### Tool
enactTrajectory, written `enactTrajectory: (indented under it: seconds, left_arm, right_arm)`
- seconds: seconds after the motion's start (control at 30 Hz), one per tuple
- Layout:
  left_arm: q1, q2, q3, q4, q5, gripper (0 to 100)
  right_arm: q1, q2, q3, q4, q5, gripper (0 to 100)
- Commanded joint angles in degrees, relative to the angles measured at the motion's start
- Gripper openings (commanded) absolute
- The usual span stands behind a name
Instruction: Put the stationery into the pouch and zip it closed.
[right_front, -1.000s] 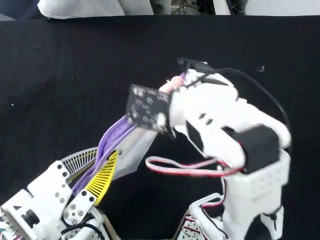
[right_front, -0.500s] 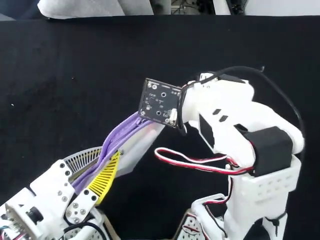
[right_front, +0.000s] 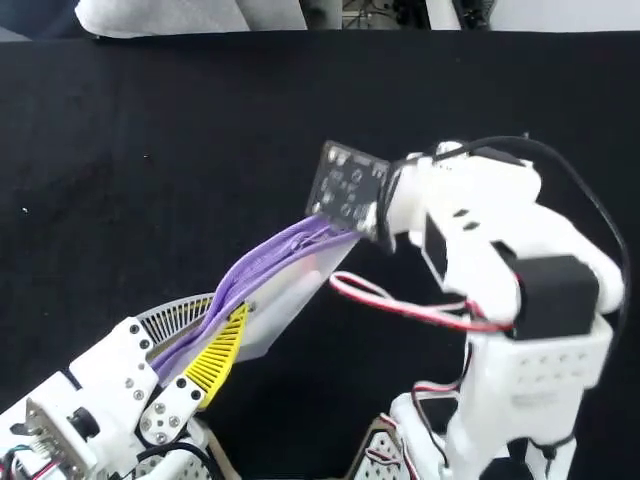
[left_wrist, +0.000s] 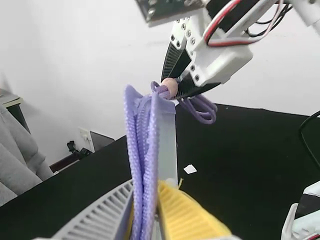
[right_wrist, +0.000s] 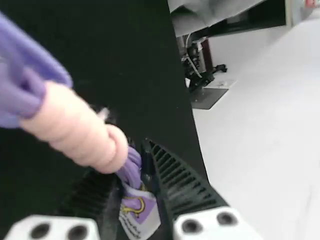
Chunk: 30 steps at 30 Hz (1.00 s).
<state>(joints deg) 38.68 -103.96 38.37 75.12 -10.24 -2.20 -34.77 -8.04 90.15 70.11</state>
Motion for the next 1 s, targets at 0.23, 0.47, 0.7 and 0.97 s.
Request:
enactTrajectory:
  seconds: [0.23, 0.47, 0.7, 0.97]
  left_arm:
    - [-0.2, -0.7, -6.5, 0.3, -0.1, 3]
    - [-0.2, -0.7, -6.7, 0.1, -0.1, 3]
    - [-0.2, -0.7, -6.7, 0.1, -0.1, 3]
    - [0.0, -0.7, -6.7, 0.0, -0.1, 3]
  right_arm:
    - [13.1, 1.1, 14.5, -14.9, 3.8, 1.1]
    - [18.2, 1.0, 15.3, -14.9, 5.6, 1.1]
    - [17.2, -0.5, 12.9, -15.0, 4.6, 1.1]
    - [7.3, -6.3, 5.2, -7.1, -5.4, 27.3]
